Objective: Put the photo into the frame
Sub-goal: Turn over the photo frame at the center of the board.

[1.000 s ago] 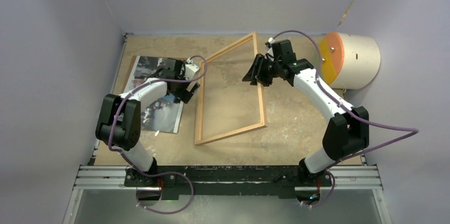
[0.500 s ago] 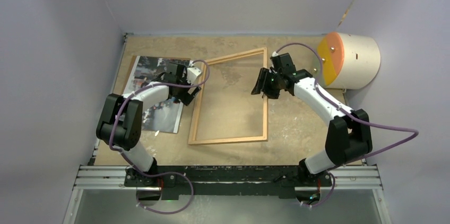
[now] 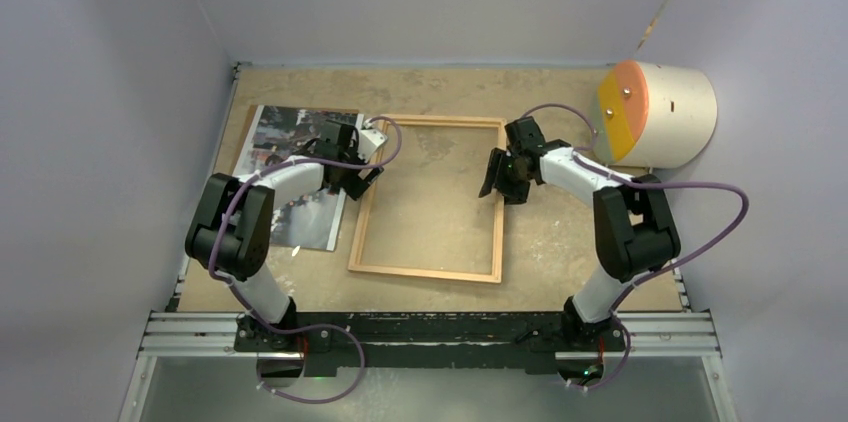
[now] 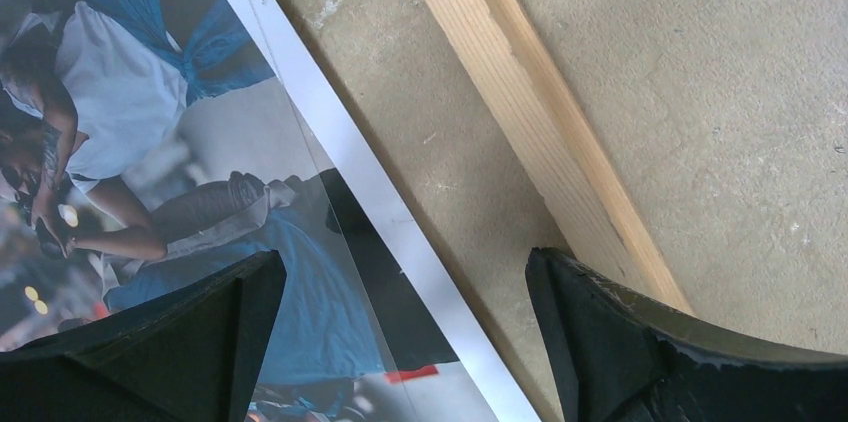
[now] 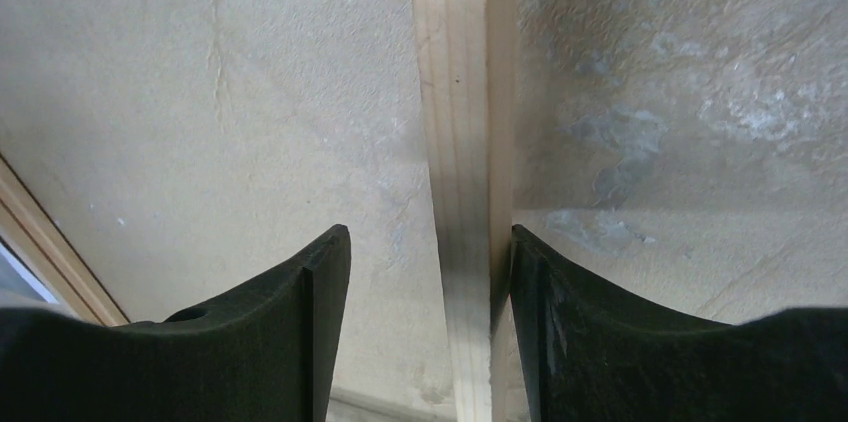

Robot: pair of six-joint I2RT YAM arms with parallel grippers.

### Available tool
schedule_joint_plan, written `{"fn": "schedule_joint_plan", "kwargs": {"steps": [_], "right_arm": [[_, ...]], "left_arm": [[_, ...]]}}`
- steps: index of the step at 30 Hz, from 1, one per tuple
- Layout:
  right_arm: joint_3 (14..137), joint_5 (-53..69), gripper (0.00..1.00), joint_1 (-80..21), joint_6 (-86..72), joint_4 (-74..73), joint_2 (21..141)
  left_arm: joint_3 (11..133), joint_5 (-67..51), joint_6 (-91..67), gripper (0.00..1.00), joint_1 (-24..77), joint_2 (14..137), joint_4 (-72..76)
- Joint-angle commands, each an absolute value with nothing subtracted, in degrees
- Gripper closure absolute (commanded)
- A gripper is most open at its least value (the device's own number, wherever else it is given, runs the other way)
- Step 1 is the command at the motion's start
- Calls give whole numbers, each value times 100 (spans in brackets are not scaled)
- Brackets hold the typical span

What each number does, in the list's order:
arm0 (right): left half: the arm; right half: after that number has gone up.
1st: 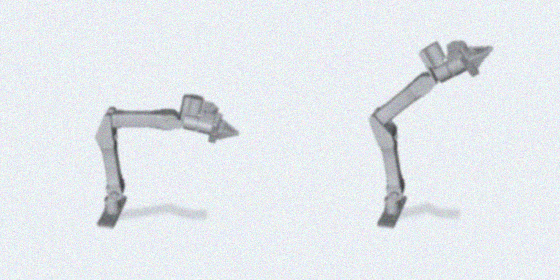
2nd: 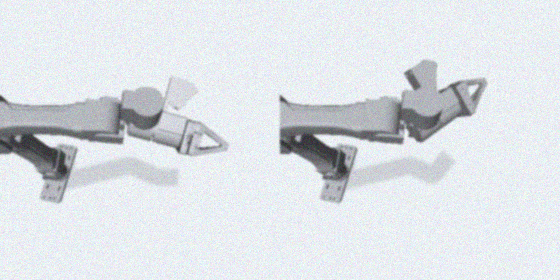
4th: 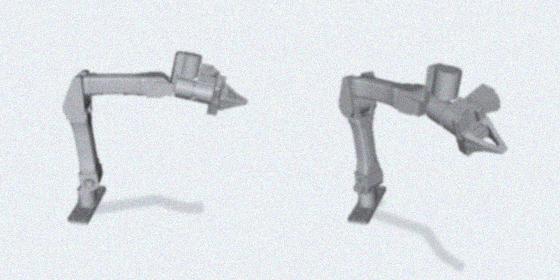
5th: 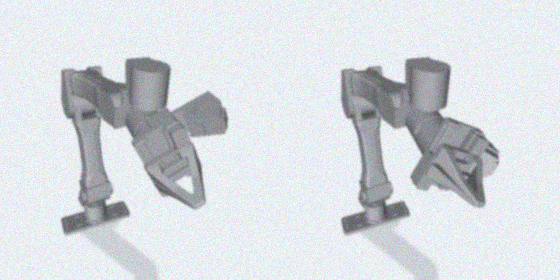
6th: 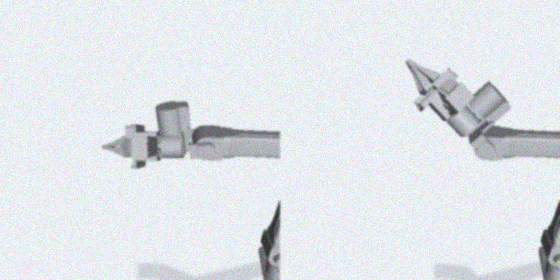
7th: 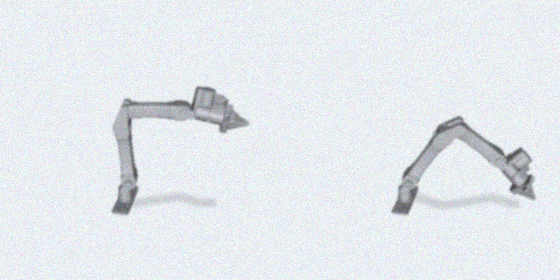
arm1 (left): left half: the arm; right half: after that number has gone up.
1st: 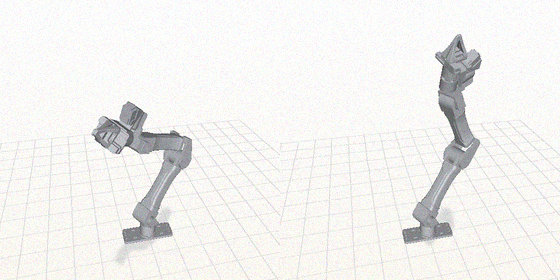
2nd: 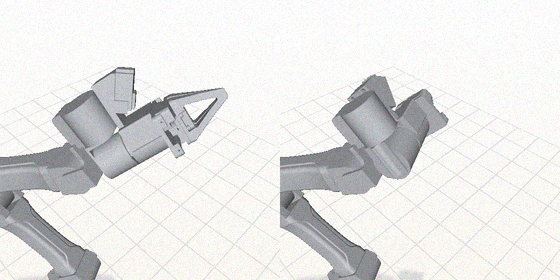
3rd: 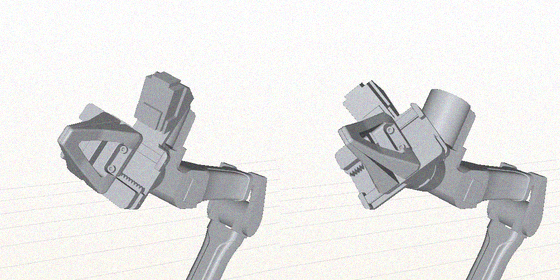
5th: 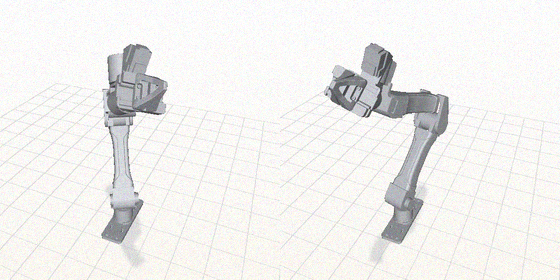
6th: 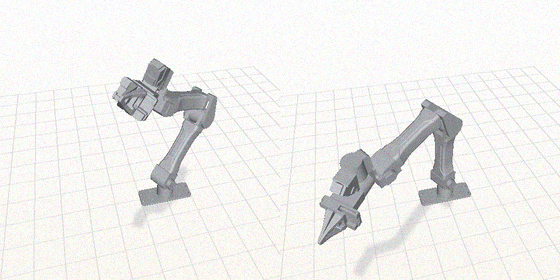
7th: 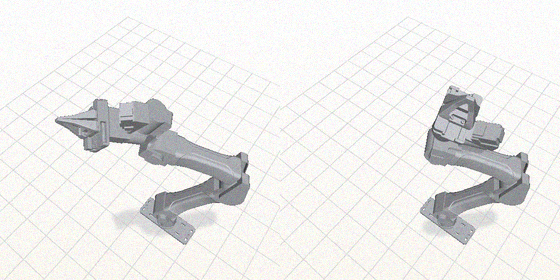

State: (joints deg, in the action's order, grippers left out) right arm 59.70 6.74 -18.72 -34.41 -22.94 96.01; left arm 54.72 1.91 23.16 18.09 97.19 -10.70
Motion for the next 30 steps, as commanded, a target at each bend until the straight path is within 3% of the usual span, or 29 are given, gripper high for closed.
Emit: {"fn": "schedule_joint_plan", "kwargs": {"steps": [1, 10, 14, 24, 30], "right_arm": [[5972, 572, 39, -1791, -3432, -1909, 9858], [6163, 448, 36, -1552, -3412, -1778, 10592], [6293, 22, 26, -1529, -3415, -2038, 10674], [6247, -1167, 3, -1555, -3352, -2265, 9695], [6838, -1037, 1, -2007, -3373, -2071, 8983]], "left_arm": [[5321, 255, 2397, 0, 1866, 9819, -1027], [5265, 284, 2415, 0, 1915, 9746, -1028], [5334, 281, 2385, 0, 1970, 9771, -1001], [6142, 273, 2203, 0, 2060, 10011, -1685], [7315, -349, 2251, 0, 1480, 9672, -2813]]}}
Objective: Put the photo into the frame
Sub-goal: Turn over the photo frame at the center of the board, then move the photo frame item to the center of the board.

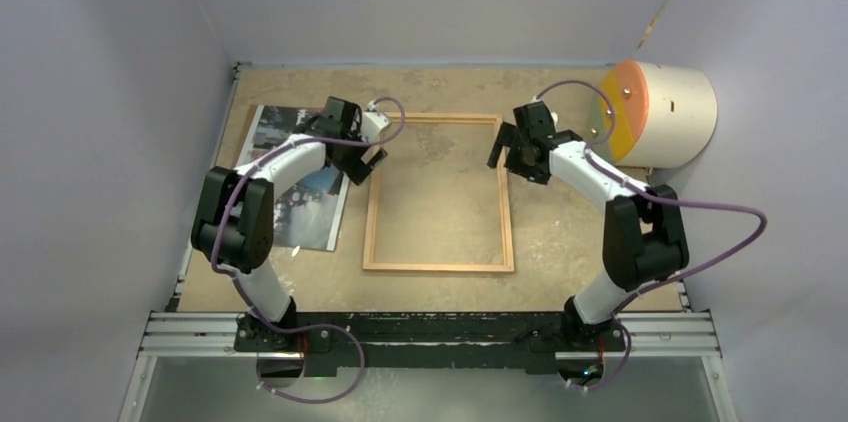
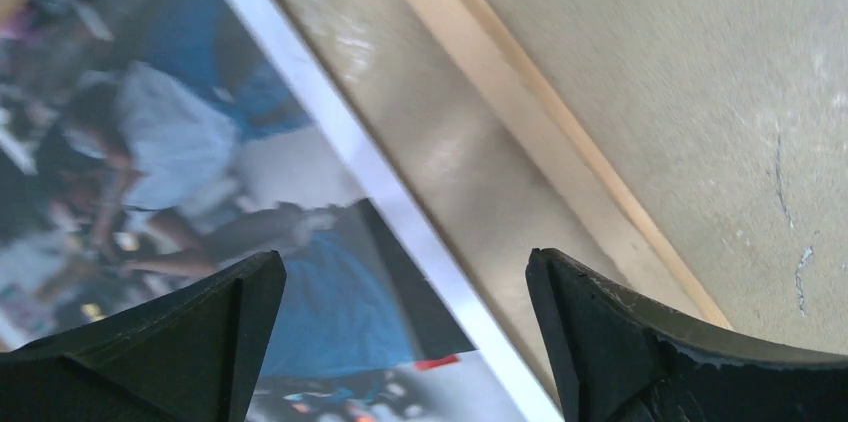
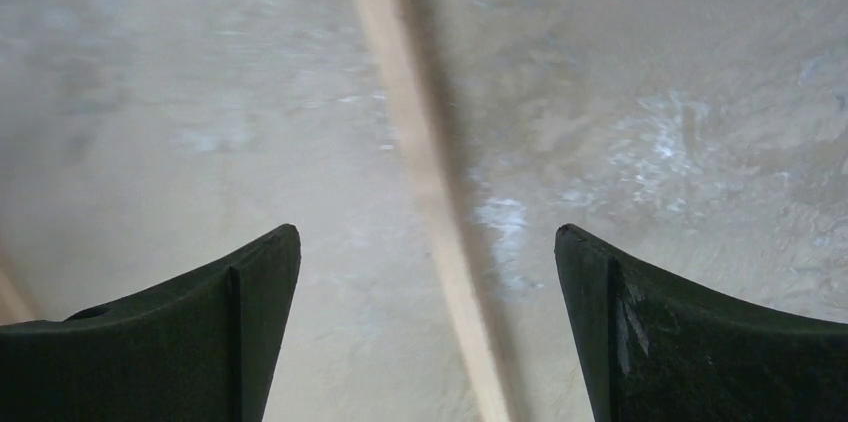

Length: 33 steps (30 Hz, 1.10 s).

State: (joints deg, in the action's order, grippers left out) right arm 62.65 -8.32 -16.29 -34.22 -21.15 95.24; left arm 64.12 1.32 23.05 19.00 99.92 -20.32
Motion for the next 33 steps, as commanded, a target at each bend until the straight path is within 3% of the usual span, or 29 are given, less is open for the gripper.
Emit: {"fn": "schedule_joint_plan", "kwargs": {"steps": [1, 8, 13, 18, 33], "right_arm": [[7056, -1033, 1, -2181, -3404, -2062, 9002], [9134, -620, 6, -3830, -3839, -1982, 10422], [10825, -274, 12, -4513, -4228, -2021, 11997], [12138, -69, 13, -4785, -4549, -2155, 13299], [12289, -59, 14, -4821, -5054, -2034, 14184]], "left_arm": [[7525, -422, 2278, 0, 1328, 9626, -2984], [8568, -303, 2657, 0, -165, 9610, -3459], [8908, 54, 2728, 1, -1253, 10066, -3299], [8674, 798, 2939, 7, -1642, 10342, -2571], [8136, 3180, 3436, 17, -1714, 11398, 437]]}}
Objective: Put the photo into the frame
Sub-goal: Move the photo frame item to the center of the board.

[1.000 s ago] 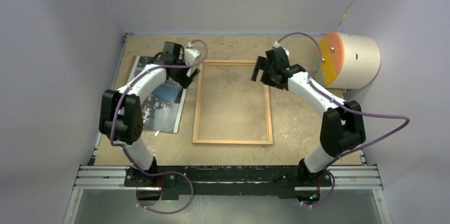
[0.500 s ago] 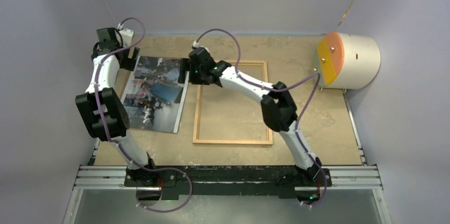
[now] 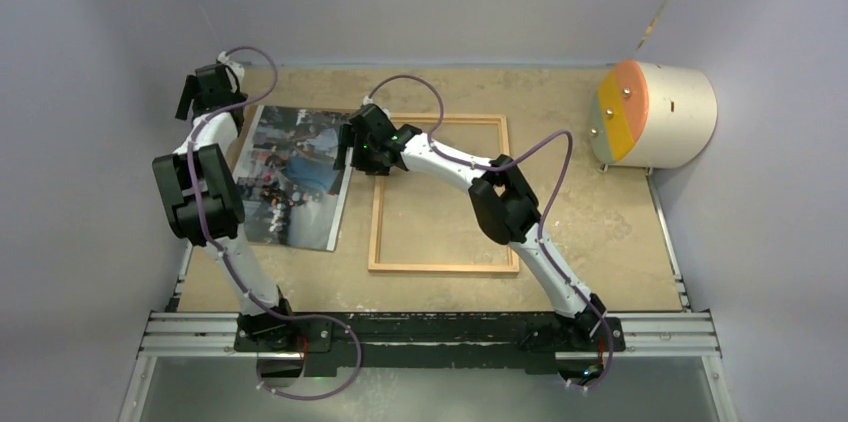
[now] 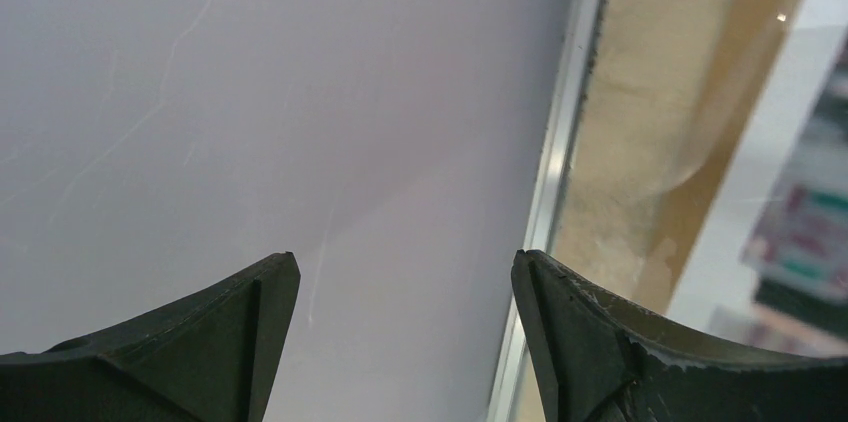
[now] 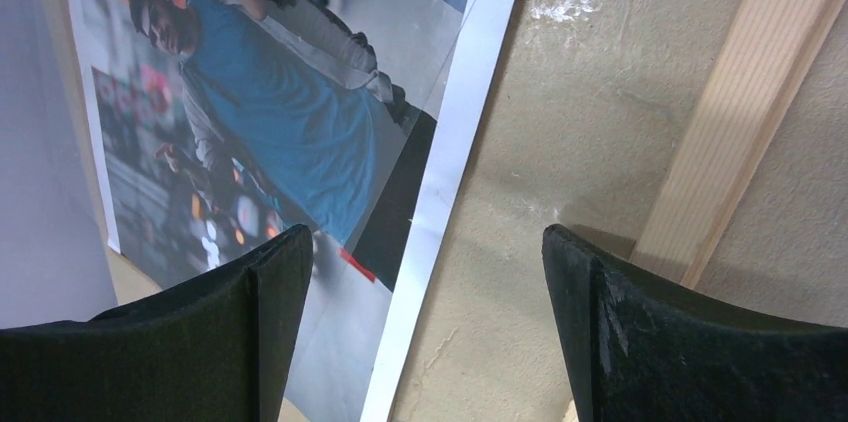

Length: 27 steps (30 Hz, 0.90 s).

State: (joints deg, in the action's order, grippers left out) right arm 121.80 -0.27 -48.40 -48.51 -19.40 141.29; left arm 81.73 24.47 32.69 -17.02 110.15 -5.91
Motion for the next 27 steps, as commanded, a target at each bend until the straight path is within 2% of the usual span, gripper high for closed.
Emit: {"fn": "schedule_joint_plan", "kwargs": {"steps": [1, 15, 27], "right_arm": [[12205, -76, 13, -4825, -5080, -1986, 14179], [11672, -11, 13, -4823, -5232, -1746, 14251], [11521, 92, 13, -4800, -5434, -1629, 14323]], "left_arm": [[8145, 3244, 3450, 17, -1714, 11512, 546], [8164, 3249, 3218, 17, -1667, 12345, 752], [8146, 2363, 2717, 16, -1661, 12282, -632]]}}
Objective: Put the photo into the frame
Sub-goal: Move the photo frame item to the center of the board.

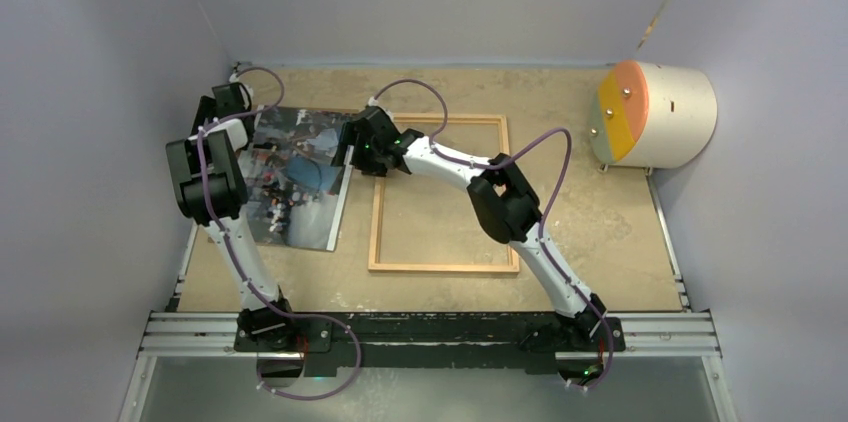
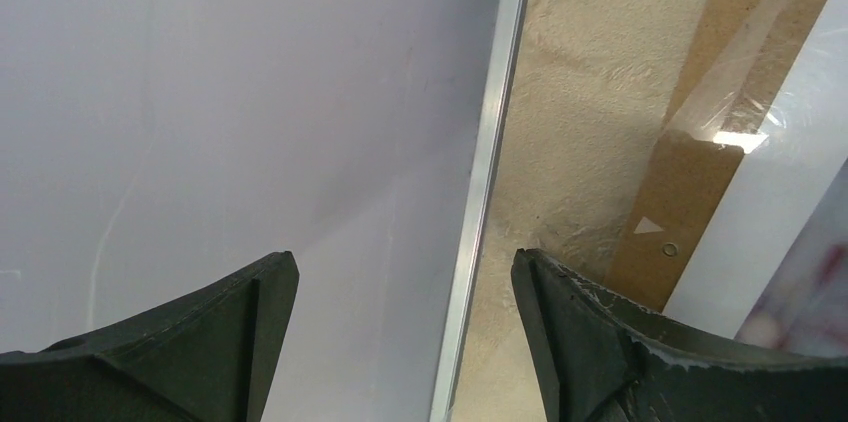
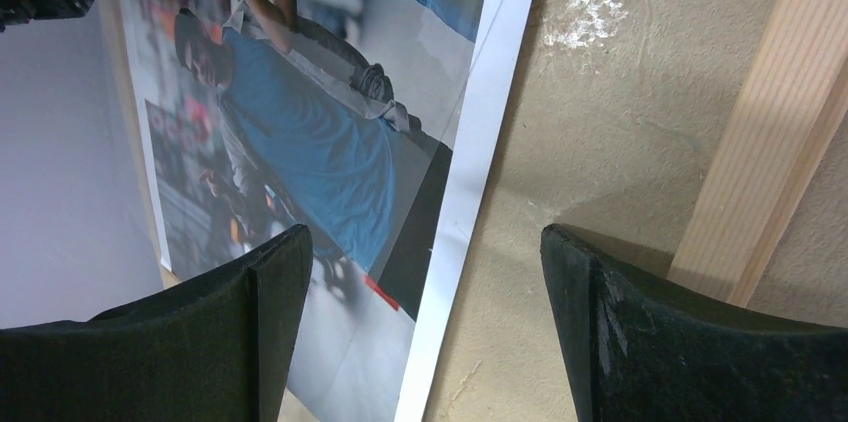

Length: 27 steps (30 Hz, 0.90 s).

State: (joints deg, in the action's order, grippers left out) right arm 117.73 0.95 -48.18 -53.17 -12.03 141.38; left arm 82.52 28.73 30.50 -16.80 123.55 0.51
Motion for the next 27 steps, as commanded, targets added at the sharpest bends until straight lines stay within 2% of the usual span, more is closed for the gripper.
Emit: {"fn": "schedule_joint_plan", "kwargs": {"steps": [1, 20, 27], "right_arm": [[11503, 90, 13, -4791, -5464, -1614, 14332], [10637, -135, 15, -4373, -6285, -1139, 13941], [10858, -573, 15, -4238, -6400, -1453, 13925]], "left_arm": [[8067, 2297, 2716, 16, -1661, 12233, -644], [6653, 1636, 2708, 16, -1635, 11263, -673], [6907, 1572, 2829, 14, -1683, 10857, -870]]}}
